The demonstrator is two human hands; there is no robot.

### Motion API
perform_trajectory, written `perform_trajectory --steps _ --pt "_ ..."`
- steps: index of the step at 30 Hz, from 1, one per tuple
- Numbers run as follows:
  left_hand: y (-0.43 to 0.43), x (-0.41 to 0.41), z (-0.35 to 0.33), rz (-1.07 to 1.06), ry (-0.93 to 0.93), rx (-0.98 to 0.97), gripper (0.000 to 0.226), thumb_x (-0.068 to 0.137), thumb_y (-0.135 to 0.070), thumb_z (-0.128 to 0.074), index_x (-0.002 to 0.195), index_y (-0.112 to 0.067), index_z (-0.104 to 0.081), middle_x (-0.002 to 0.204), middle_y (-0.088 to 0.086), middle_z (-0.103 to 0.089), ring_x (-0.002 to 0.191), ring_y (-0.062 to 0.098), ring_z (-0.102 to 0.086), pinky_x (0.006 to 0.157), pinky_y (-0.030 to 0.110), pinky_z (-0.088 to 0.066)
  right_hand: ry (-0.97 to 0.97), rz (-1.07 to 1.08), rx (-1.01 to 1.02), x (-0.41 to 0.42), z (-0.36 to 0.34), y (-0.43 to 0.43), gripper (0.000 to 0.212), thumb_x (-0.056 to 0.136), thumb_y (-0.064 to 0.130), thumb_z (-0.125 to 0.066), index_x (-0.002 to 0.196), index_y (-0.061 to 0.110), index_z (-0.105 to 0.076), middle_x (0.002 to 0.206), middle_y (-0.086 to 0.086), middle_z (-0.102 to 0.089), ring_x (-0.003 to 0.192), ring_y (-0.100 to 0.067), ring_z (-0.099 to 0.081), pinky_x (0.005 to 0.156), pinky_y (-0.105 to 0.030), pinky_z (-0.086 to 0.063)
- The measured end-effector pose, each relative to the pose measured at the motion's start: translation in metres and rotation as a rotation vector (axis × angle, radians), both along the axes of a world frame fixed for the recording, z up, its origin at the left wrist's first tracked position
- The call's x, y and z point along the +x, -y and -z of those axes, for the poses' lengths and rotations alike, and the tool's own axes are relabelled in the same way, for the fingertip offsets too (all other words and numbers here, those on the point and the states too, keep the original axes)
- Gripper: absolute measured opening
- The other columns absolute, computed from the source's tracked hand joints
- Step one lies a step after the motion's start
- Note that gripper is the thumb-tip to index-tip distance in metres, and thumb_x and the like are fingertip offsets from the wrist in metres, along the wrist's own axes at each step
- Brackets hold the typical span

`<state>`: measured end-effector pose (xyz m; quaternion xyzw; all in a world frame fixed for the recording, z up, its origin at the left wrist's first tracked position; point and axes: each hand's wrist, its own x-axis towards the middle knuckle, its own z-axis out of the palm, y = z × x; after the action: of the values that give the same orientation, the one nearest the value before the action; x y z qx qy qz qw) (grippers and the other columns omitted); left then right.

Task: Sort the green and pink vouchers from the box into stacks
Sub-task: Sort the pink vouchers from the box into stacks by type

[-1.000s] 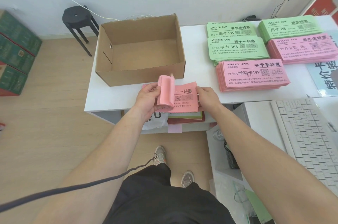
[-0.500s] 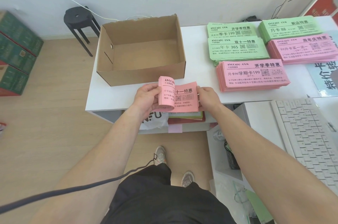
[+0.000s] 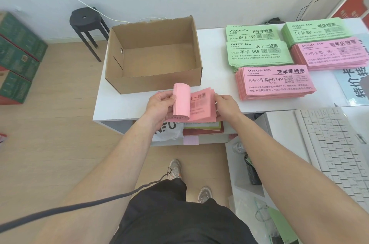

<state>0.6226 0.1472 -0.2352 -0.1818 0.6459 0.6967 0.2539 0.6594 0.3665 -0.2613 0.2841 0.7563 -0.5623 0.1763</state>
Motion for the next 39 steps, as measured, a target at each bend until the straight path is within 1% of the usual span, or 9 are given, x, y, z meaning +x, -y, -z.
perform_trajectory --steps 7,12,15,19,24,27,31,34,39 --pt "0.001 -0.0005 0.0004 0.003 0.003 0.005 0.029 0.101 -0.011 -0.059 0.13 -0.007 -0.06 0.114 0.017 -0.072 0.088 0.029 -0.074 0.066 0.04 -0.062 0.002 -0.007 0.005 -0.0001 -0.0028 0.0011 0.044 0.106 0.04 -0.033 0.102 0.015 -0.069 0.097 -0.007 -0.076 0.091 -0.033 -0.073 0.086 -0.052 -0.06" --pt "0.0021 -0.0005 0.0 0.003 0.001 0.001 0.028 0.102 -0.011 -0.058 0.129 -0.007 -0.061 0.109 0.014 -0.073 0.083 0.025 -0.074 0.063 0.036 -0.061 0.002 0.0 0.012 -0.0006 -0.0025 0.0003 0.046 0.105 0.042 -0.035 0.102 0.009 -0.068 0.099 -0.01 -0.074 0.093 -0.035 -0.072 0.087 -0.054 -0.059" --pt "0.002 -0.0006 -0.0006 0.006 -0.004 -0.001 0.029 0.102 -0.01 -0.057 0.13 -0.005 -0.061 0.112 0.015 -0.072 0.083 0.025 -0.073 0.061 0.035 -0.061 0.011 -0.005 0.016 -0.0003 -0.0035 0.0006 0.046 0.104 0.044 -0.036 0.1 0.012 -0.068 0.097 -0.009 -0.074 0.093 -0.034 -0.072 0.088 -0.054 -0.059" --pt "0.0023 -0.0019 -0.0017 0.002 0.004 0.005 0.026 0.103 -0.009 -0.055 0.128 -0.006 -0.062 0.111 0.016 -0.073 0.081 0.024 -0.074 0.06 0.034 -0.06 0.014 -0.004 0.011 -0.001 -0.0055 0.0015 0.045 0.106 0.04 -0.034 0.104 0.01 -0.067 0.097 -0.008 -0.074 0.092 -0.033 -0.073 0.087 -0.053 -0.06" --pt "0.003 -0.0034 -0.0014 0.01 -0.001 -0.013 0.026 0.103 -0.007 -0.053 0.127 -0.005 -0.062 0.107 0.013 -0.073 0.082 0.023 -0.074 0.063 0.033 -0.061 0.017 -0.009 0.013 -0.0022 -0.0045 -0.0013 0.047 0.099 0.045 -0.037 0.104 0.009 -0.067 0.1 -0.014 -0.072 0.091 -0.037 -0.072 0.082 -0.055 -0.061" --pt "0.0024 -0.0044 -0.0007 0.012 0.008 -0.012 0.027 0.104 -0.004 -0.05 0.128 -0.004 -0.062 0.11 0.017 -0.072 0.086 0.025 -0.074 0.065 0.035 -0.062 0.02 -0.017 -0.004 -0.0022 -0.0085 -0.001 0.044 0.104 0.039 -0.035 0.104 0.008 -0.067 0.098 -0.014 -0.074 0.088 -0.036 -0.073 0.079 -0.053 -0.062" --pt "0.0028 -0.0052 -0.0016 0.016 0.009 -0.018 0.027 0.104 -0.002 -0.048 0.128 -0.004 -0.062 0.108 0.016 -0.072 0.084 0.024 -0.074 0.064 0.033 -0.061 0.01 -0.019 0.003 -0.0029 -0.0088 -0.0024 0.046 0.103 0.04 -0.036 0.102 0.007 -0.069 0.098 -0.016 -0.074 0.088 -0.037 -0.073 0.08 -0.054 -0.062" --pt "0.0023 -0.0045 -0.0032 0.017 0.0 -0.017 0.026 0.104 -0.002 -0.048 0.126 -0.004 -0.062 0.104 0.014 -0.072 0.077 0.02 -0.074 0.06 0.031 -0.06 0.011 -0.02 -0.005 -0.004 -0.0073 -0.0033 0.046 0.105 0.04 -0.036 0.105 0.005 -0.067 0.099 -0.018 -0.074 0.088 -0.037 -0.073 0.079 -0.053 -0.062" --pt "0.0029 -0.0038 -0.0048 0.015 -0.001 -0.009 0.026 0.105 -0.001 -0.046 0.125 -0.005 -0.062 0.107 0.016 -0.071 0.08 0.021 -0.074 0.06 0.031 -0.06 0.006 -0.022 -0.03 -0.0026 -0.0096 -0.0028 0.042 0.108 0.035 -0.033 0.102 0.011 -0.067 0.096 -0.011 -0.075 0.086 -0.031 -0.075 0.076 -0.046 -0.063"
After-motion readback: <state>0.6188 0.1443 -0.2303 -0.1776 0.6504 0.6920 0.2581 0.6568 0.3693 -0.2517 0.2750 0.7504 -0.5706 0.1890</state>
